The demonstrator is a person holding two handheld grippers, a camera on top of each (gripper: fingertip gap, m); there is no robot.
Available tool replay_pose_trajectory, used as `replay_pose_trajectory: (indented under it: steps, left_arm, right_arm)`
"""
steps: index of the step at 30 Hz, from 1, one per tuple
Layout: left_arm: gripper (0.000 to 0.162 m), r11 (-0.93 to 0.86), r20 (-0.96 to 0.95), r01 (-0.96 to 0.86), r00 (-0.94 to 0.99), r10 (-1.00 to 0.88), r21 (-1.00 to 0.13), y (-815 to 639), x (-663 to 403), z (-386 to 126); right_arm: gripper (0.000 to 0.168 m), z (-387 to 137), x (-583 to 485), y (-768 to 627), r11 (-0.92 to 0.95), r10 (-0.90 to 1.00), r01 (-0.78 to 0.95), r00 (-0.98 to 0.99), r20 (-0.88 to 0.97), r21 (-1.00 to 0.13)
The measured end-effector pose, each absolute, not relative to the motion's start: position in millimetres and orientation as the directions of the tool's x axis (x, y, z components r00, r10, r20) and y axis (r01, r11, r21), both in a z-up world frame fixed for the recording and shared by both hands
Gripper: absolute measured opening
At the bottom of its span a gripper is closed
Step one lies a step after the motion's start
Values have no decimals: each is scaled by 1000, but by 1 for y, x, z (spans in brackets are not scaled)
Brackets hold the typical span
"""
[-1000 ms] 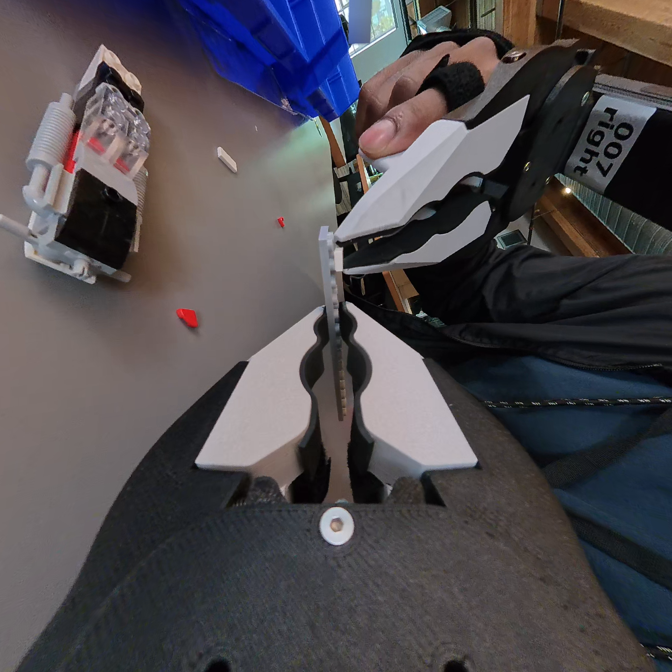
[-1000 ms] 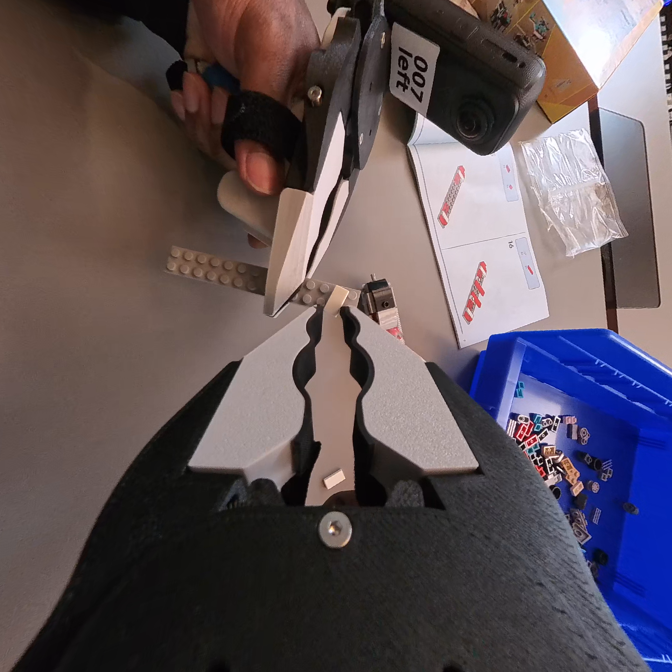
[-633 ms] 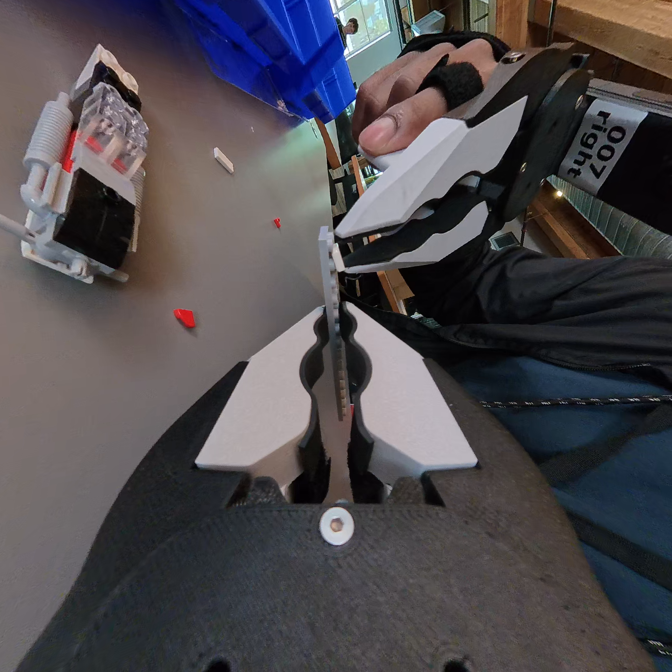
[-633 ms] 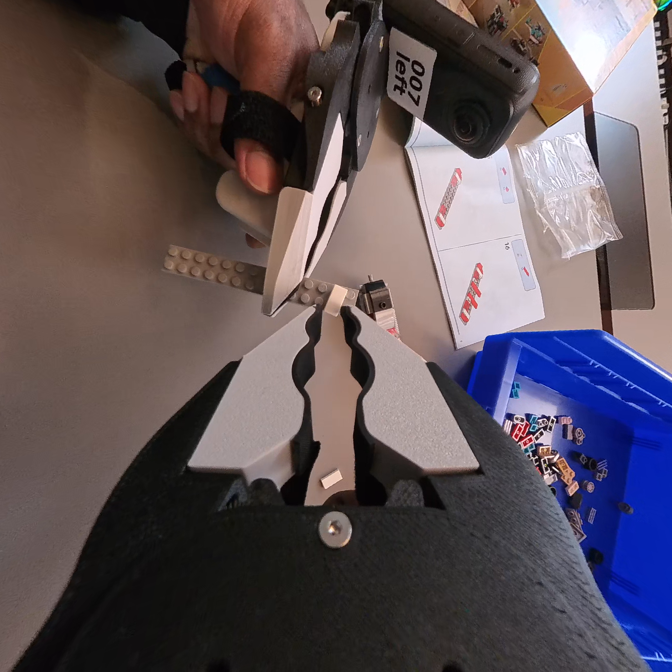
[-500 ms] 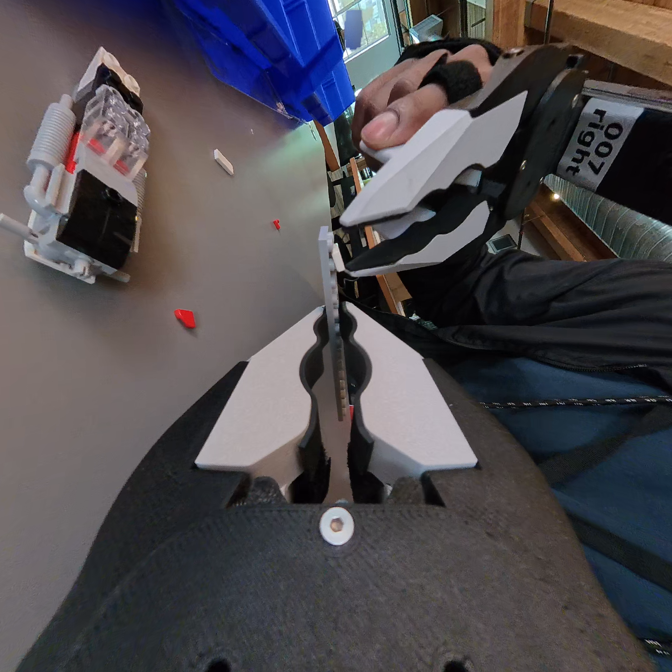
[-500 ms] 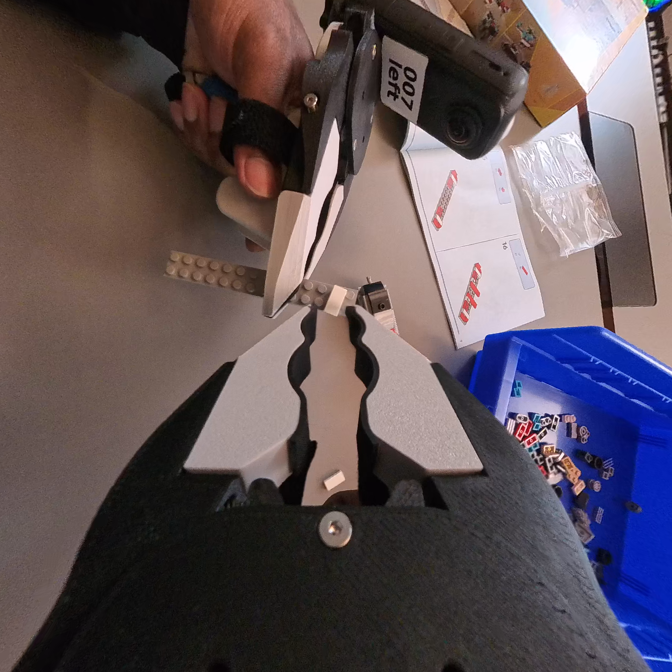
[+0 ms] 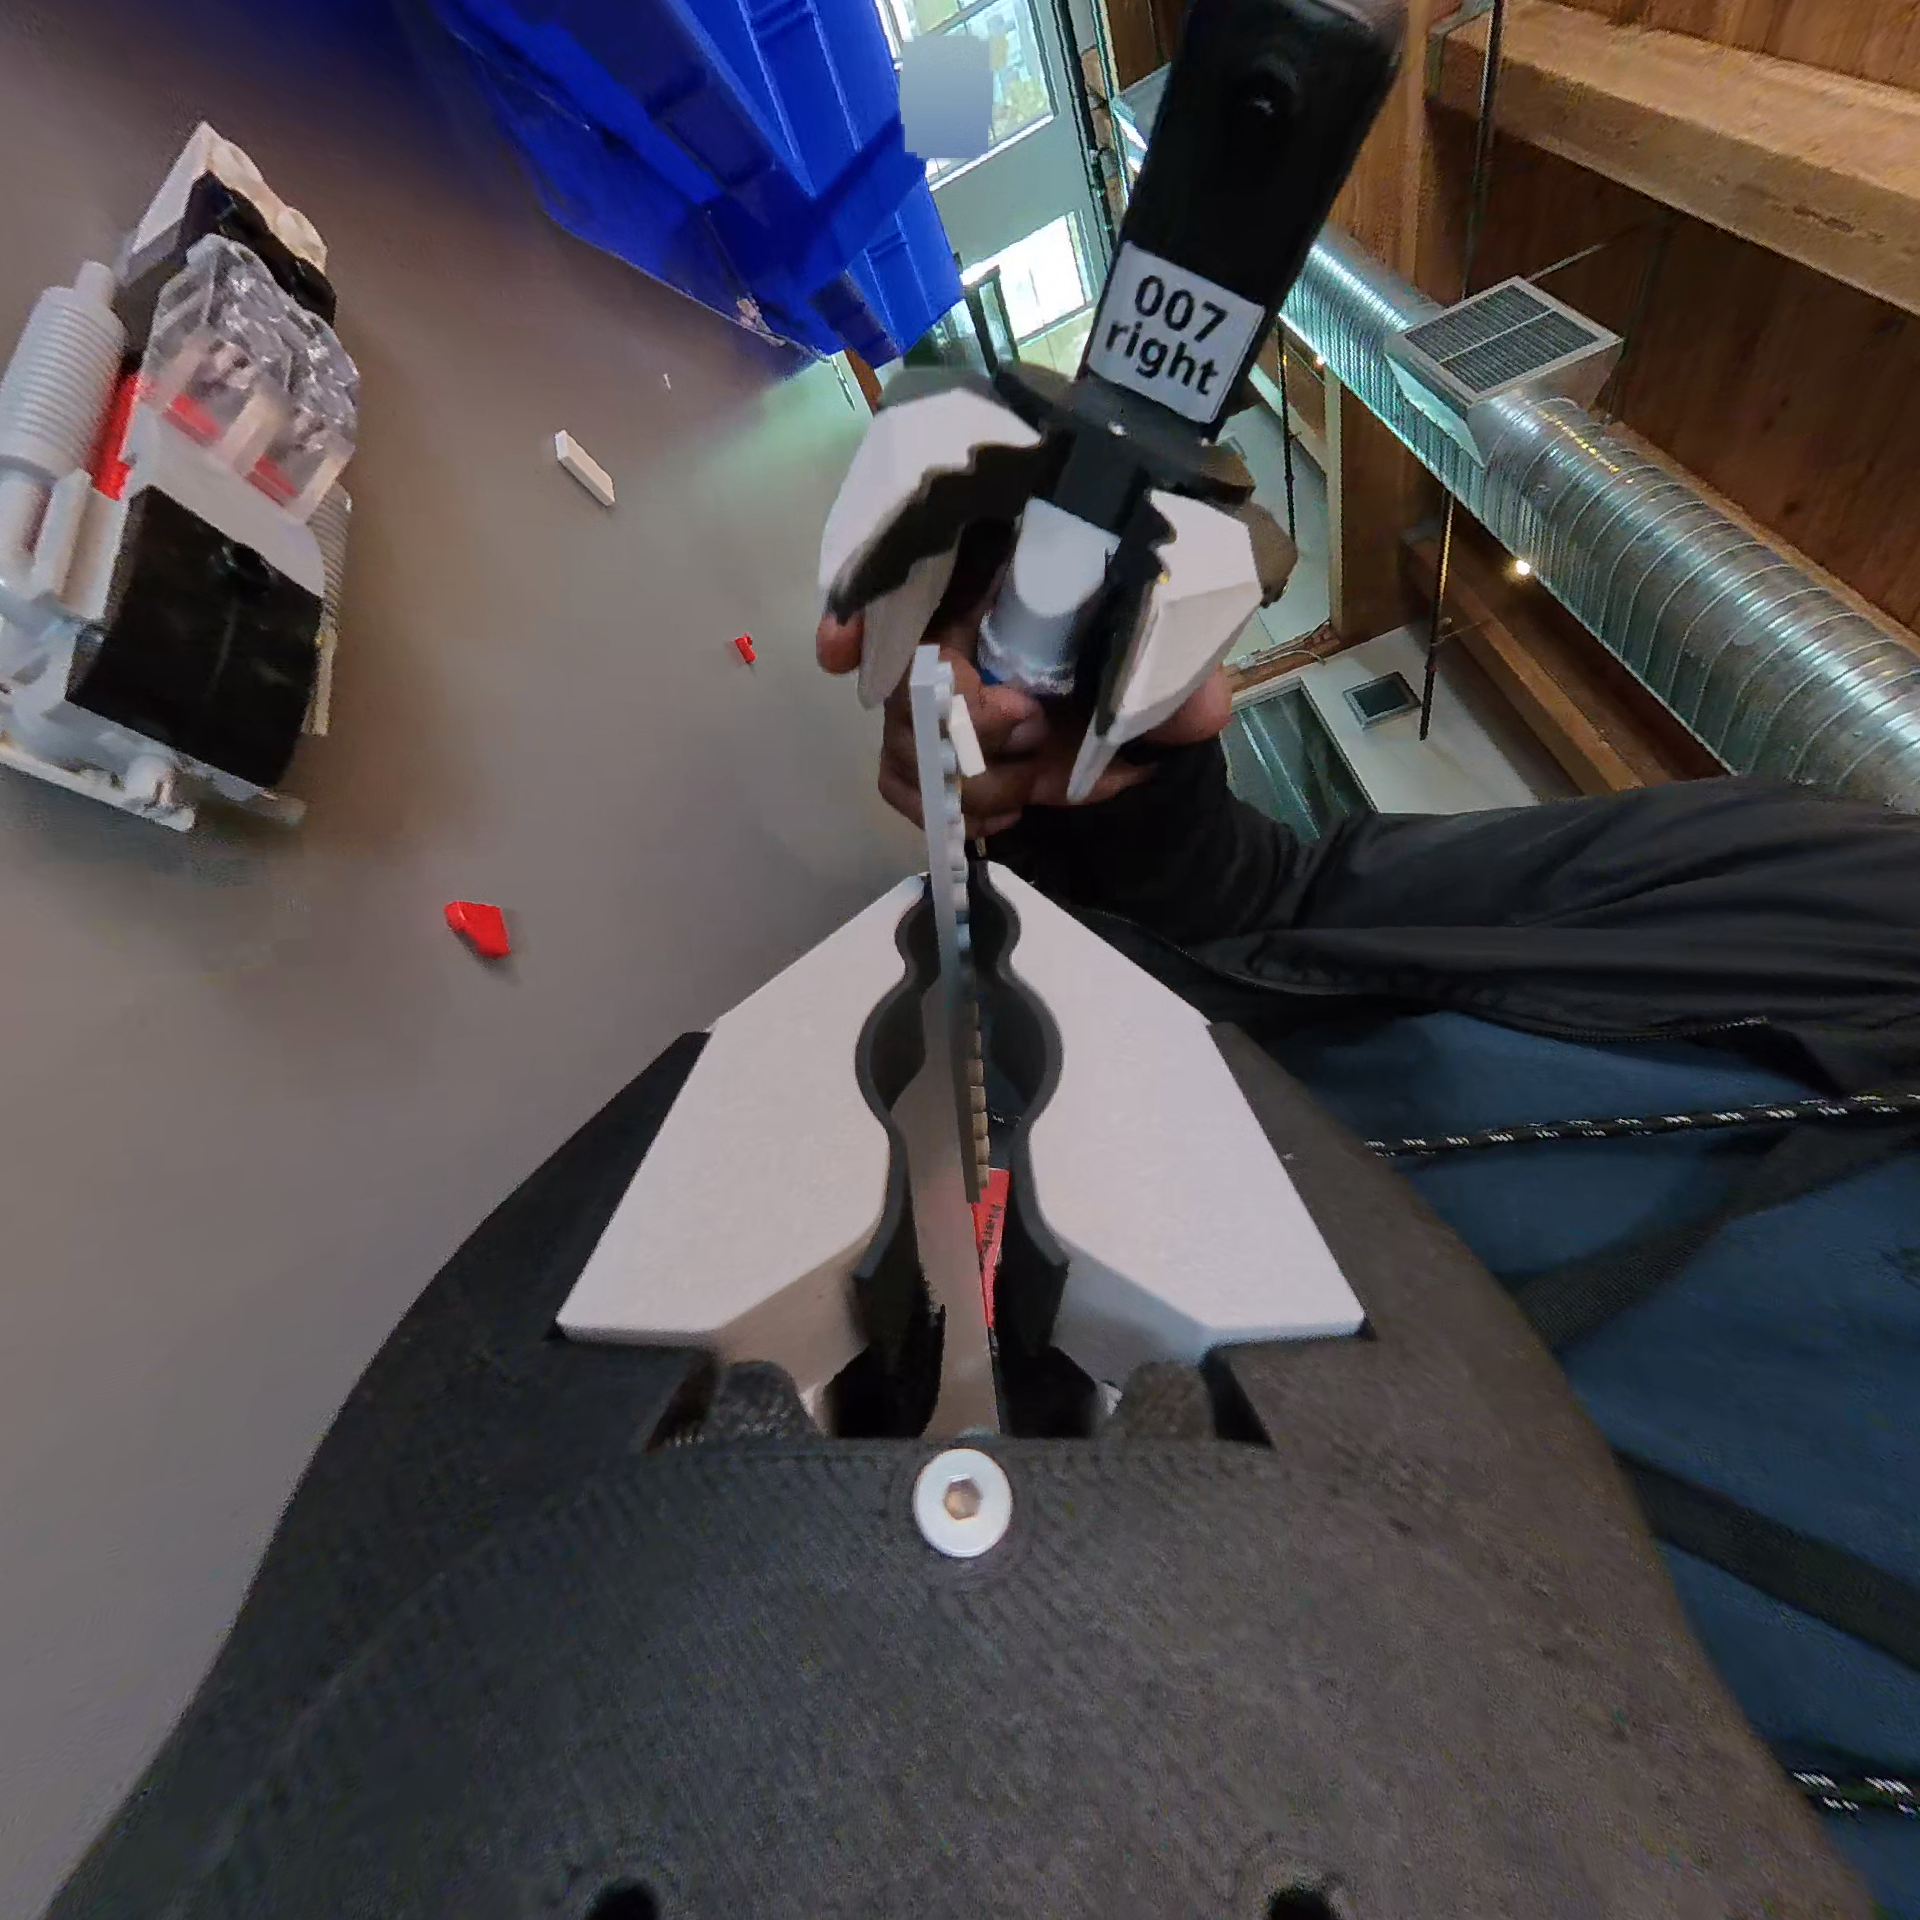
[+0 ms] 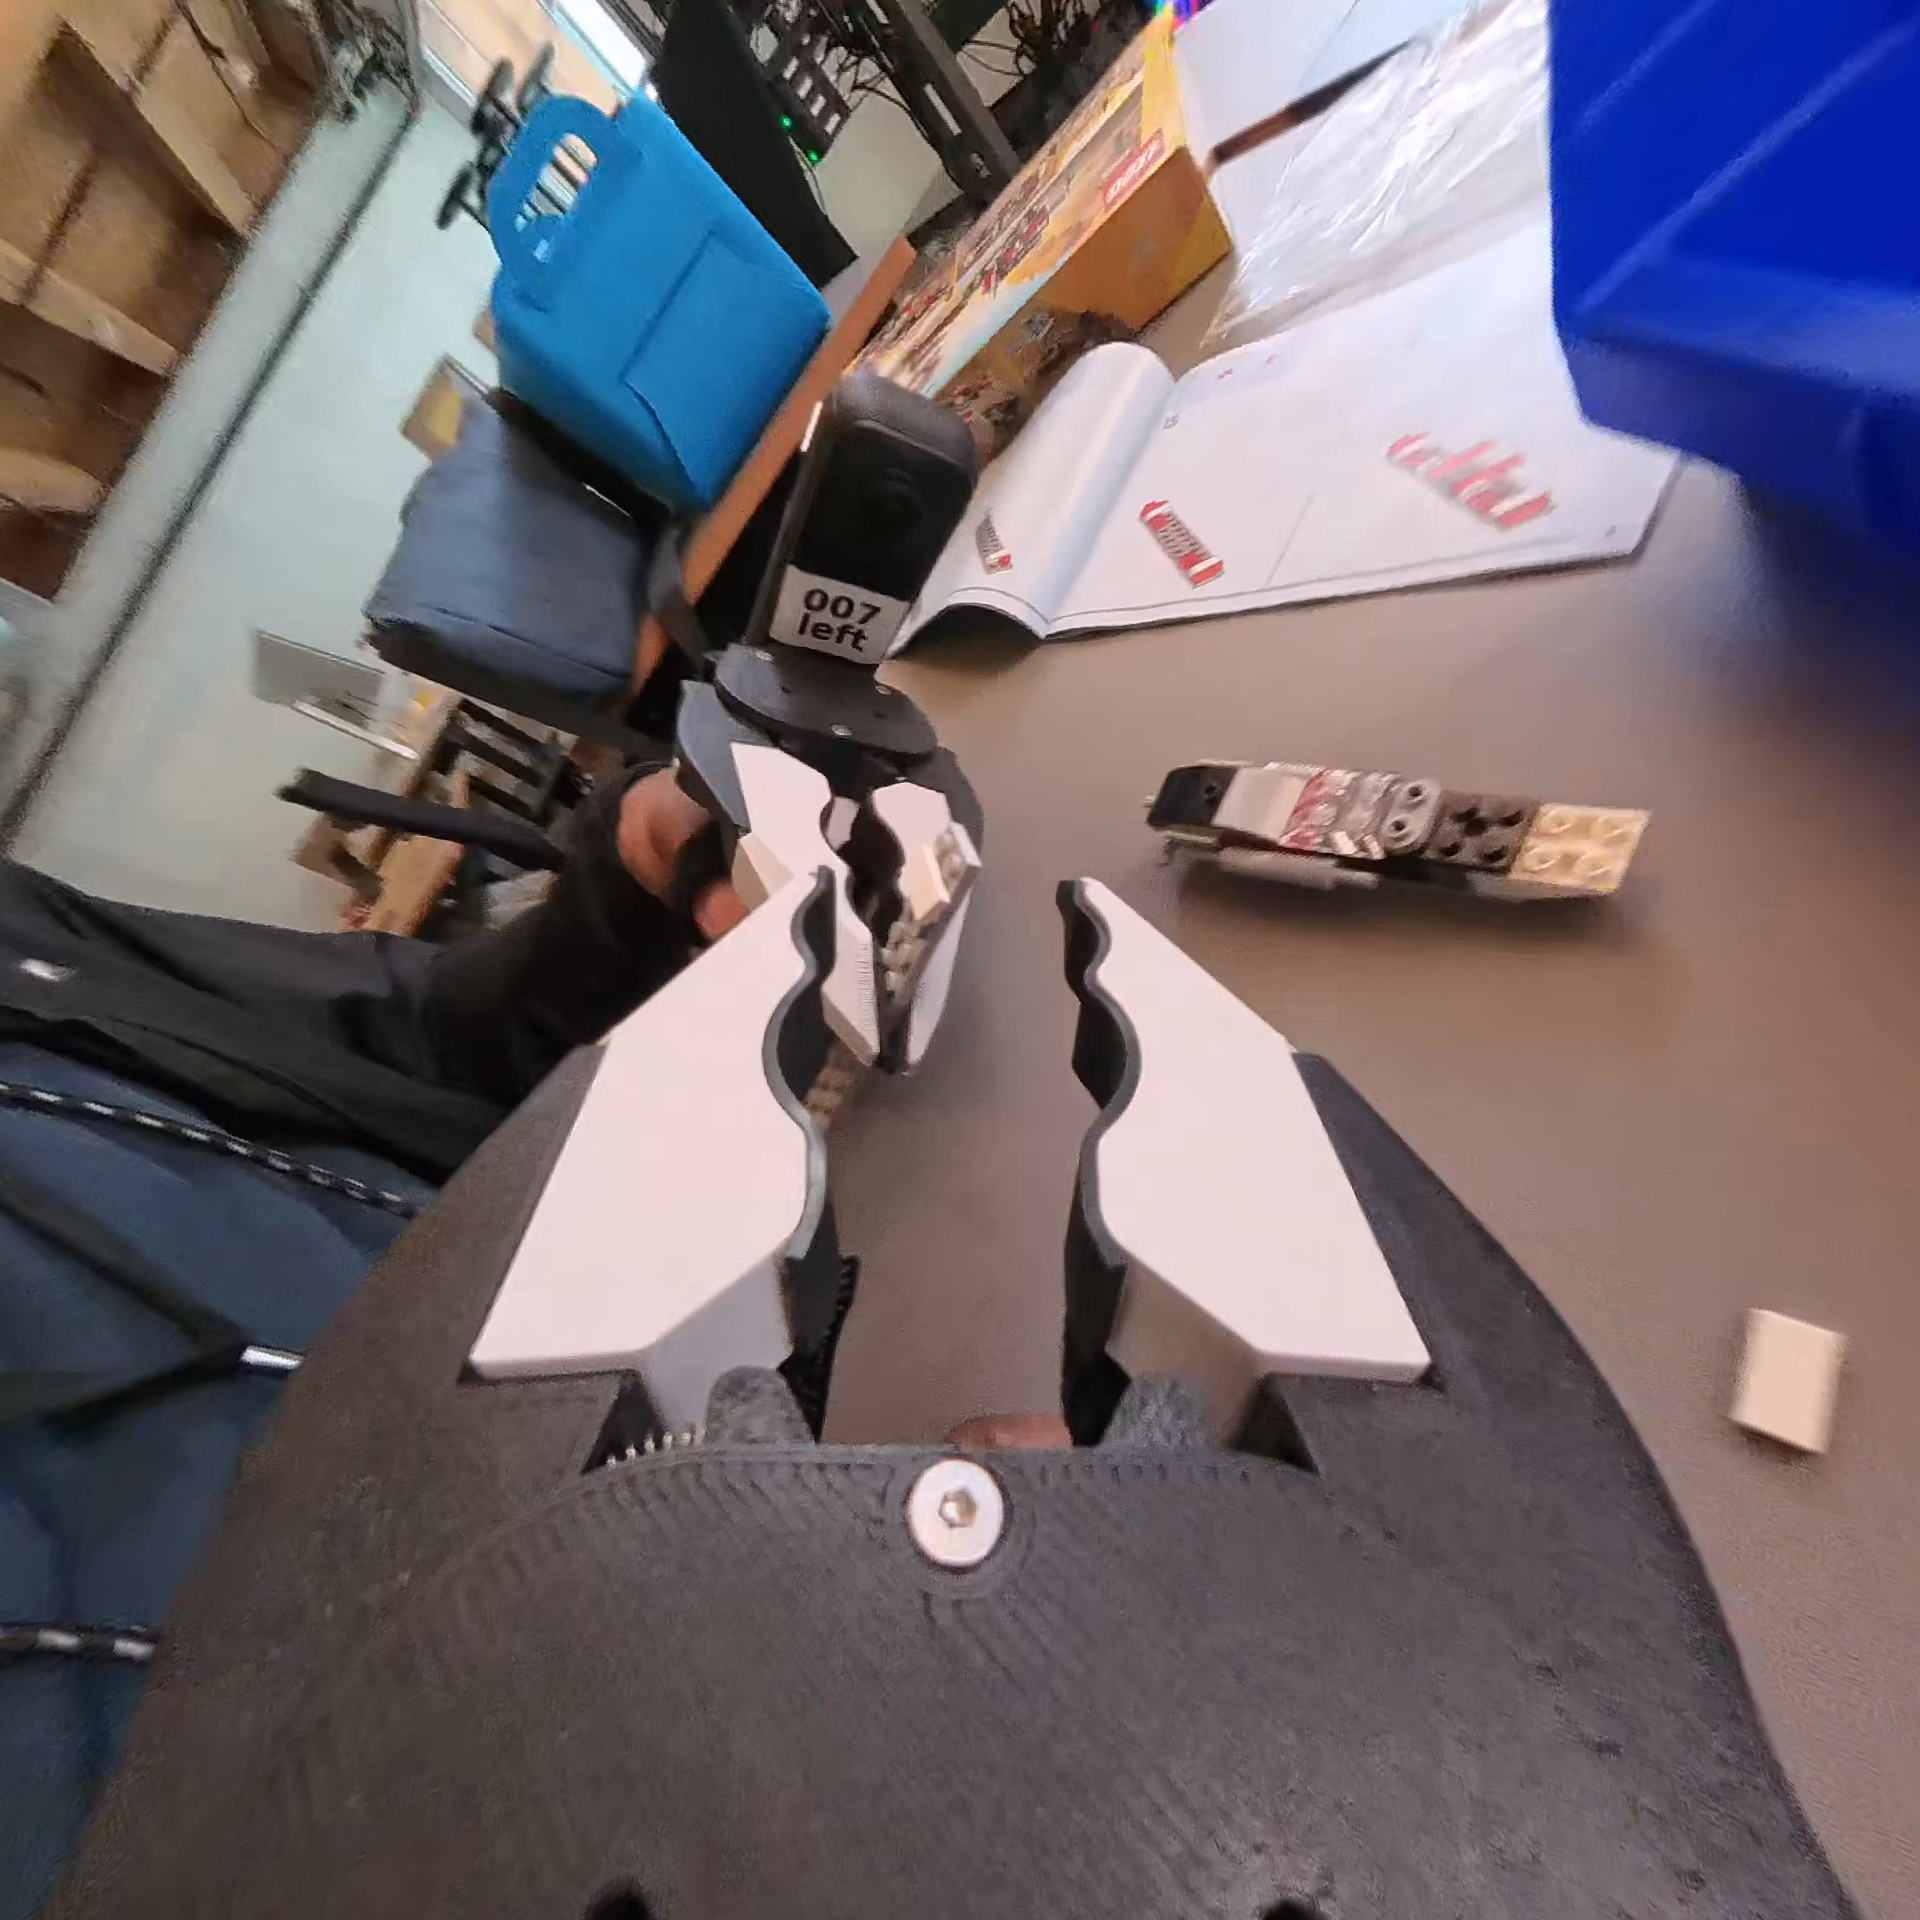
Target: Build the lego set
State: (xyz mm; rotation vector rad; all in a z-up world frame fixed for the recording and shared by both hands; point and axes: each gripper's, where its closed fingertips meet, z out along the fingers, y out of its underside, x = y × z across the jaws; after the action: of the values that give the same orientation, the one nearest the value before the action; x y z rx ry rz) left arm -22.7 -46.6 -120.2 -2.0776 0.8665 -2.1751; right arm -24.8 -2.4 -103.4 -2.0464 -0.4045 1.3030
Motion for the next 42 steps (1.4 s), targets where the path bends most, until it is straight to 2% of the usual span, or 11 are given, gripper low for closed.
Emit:
replay_pose_trajectory:
  steps: [7,16,26,42]
  left_arm:
    - [5,-843,917,-364,-116,-382,-397,-47,-23,-121]
    - [5,-840,915,-366,-119,-384,-401,-48,-22,-120]
    - [5,-832,912,-376,-118,-394,-408,-50,-22,-121]
    - [5,-818,904,-393,-109,-412,-420,-53,-22,-124]
  right_arm:
    - [39,-107,-37,-2,-795,507,-130,393,-767,-592]
    - [28,-109,-37,-3,-818,485,-131,364,-795,-559]
    - [18,-113,-35,-5,-825,498,-83,358,-789,-559]
    - [12,-113,-37,-8,-816,542,6,359,-760,-578]
